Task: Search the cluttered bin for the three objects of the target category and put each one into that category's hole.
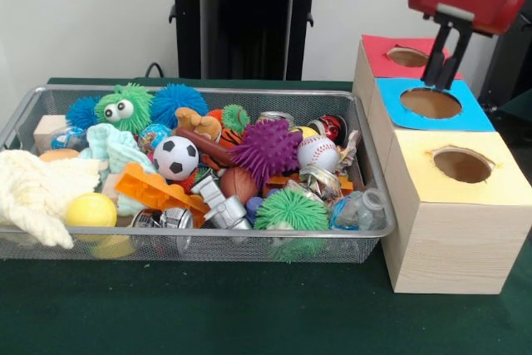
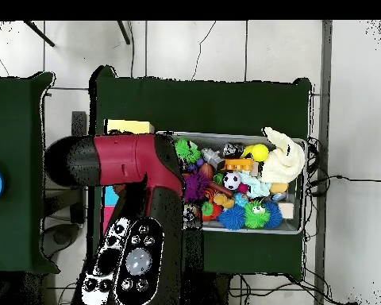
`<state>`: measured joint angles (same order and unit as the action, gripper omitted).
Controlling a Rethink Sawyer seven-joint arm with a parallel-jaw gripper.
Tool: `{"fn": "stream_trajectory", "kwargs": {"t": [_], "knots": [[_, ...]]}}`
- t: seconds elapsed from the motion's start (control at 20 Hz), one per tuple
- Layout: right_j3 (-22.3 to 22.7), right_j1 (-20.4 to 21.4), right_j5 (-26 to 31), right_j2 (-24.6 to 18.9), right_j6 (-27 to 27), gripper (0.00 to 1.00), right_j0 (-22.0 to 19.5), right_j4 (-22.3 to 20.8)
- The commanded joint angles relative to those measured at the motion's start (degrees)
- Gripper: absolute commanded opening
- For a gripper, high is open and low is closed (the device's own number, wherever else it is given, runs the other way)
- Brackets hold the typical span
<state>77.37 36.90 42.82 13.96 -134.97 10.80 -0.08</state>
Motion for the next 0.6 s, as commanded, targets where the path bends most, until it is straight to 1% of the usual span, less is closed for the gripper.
{"fn": "stream_trajectory", "kwargs": {"t": [0.05,0.2,0.45,0.6], "knots": [[9.8,2.6,0.7,-6.3,6.1,0.0,-5.0,-1.9],[10.5,2.8,-2.8,-6.2,7.5,0.0,-7.0,-4.2],[11.7,3.9,-5.6,-8.1,10.5,0.0,-10.9,-6.6],[12.6,4.6,-7.3,-8.6,10.6,0.0,-12.4,-8.4]]}}
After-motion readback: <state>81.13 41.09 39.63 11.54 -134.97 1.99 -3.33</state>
